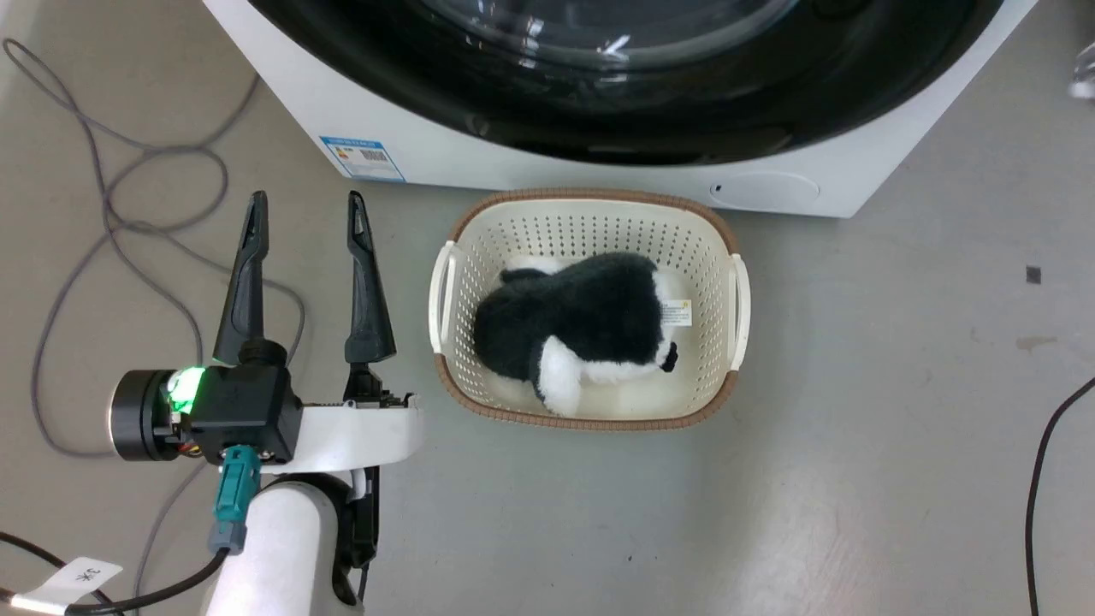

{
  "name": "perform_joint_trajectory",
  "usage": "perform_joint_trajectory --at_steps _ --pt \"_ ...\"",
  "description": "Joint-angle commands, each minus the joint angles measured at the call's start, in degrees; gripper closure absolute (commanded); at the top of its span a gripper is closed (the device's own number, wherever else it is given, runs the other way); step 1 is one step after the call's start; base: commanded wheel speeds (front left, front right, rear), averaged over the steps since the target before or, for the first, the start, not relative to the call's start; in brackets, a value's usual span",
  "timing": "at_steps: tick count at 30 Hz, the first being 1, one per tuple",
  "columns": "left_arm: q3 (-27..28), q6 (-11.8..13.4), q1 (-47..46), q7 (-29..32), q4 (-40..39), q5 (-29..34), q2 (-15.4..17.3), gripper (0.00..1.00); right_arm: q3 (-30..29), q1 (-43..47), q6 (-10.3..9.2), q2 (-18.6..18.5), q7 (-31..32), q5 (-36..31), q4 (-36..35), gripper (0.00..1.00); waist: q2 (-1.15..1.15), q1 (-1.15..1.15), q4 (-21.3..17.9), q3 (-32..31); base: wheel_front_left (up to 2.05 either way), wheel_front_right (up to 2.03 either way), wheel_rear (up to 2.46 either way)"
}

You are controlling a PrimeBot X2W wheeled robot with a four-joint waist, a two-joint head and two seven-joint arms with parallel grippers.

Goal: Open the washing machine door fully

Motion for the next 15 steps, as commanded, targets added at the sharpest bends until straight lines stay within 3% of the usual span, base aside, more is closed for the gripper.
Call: perform_joint_trajectory --at_steps 1,8,15 --pt "-0.27 0.55 -0.06 -0.58 0.01 -0.21 0.29 0.0 1.9 -0.62 0.1 1.43 1.65 1.95 1.44 1.0 0.0 0.0 0.13 -0.7 0.0 0.0 0.0" --pt "-0.46 0.92 0.94 -1.4 0.4 -0.36 0.21 0.0 3.37 1.44 0.1 0.31 3.42 6.8 3.34 1.0 0.0 0.0 0.53 -3.38 0.0 0.0 0.0" --pt "0.38 0.44 4.35 -1.4 1.5 -0.33 0.4 0.0 2.81 9.59 0.1 0.57 2.62 7.72 1.0 1.0 0.0 0.0 -0.32 -8.71 0.0 0.0 0.0"
